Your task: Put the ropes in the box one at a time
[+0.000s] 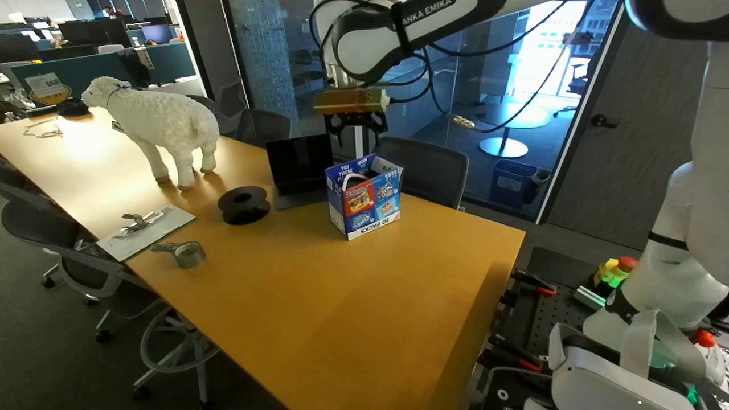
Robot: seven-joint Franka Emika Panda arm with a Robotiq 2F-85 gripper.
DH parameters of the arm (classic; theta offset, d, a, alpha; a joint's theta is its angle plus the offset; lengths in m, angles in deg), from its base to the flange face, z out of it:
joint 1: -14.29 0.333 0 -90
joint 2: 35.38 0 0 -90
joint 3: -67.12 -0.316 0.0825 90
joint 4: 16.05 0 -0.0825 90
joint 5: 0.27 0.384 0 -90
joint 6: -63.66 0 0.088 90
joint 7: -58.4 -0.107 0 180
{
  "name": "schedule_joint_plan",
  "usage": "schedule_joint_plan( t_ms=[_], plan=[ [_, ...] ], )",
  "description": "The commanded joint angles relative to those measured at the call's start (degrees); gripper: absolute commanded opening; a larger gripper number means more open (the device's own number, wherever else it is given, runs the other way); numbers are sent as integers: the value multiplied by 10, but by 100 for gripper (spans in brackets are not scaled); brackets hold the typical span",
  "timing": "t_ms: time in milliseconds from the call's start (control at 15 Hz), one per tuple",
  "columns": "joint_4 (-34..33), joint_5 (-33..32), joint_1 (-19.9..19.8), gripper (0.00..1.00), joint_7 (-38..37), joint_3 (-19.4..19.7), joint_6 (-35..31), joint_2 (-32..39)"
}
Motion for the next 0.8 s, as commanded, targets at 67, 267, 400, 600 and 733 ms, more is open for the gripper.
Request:
schedule_joint_plan(
  t_ms=[67,267,400,600,733],
  plan=[
    [172,52,-10,100,130,-27,14,-157],
    [267,66,-12,100,221,-36,16,-247],
    [331,69,-17,100,286,-35,-2,-312],
    [364,84,-33,100,400,-19,-26,-352],
    [381,86,-43,100,471,-18,-35,-377]
  ],
)
